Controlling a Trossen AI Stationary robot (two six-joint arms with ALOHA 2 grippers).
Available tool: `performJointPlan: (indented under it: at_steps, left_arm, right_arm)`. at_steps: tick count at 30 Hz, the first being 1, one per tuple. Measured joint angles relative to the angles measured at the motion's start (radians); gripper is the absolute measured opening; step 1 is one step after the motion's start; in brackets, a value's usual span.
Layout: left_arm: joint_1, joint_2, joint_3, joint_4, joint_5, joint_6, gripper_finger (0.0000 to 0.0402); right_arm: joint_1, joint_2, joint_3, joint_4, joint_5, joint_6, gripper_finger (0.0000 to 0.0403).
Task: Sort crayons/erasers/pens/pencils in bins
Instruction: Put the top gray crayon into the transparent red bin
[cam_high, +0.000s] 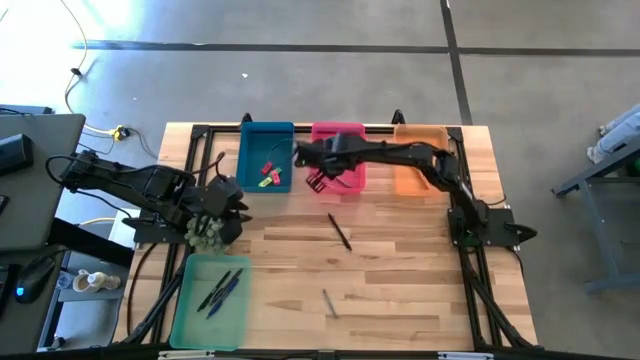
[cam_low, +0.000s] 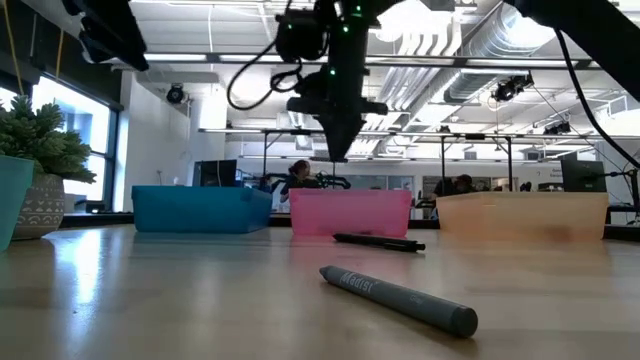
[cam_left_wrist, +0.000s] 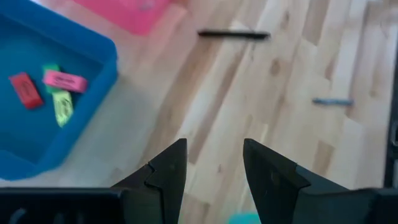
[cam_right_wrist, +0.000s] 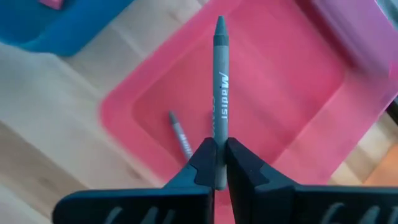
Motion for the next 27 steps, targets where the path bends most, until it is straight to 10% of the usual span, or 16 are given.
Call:
performJointPlan:
  at_steps: [11, 27]
  left_arm:
    - [0.003, 0.000, 0.000, 0.103, -0.227, 0.021, 0.0145]
    - [0.156, 0.001, 0.000, 0.304, -0.239, 0.105, 0.0145]
  right_arm:
    - [-0.179, 0.000, 0.000, 0.001, -0.197, -0.215, 0.0003]
    - [-0.333, 0.051, -0.003, 0.048, -0.401, -0.368, 0.0003]
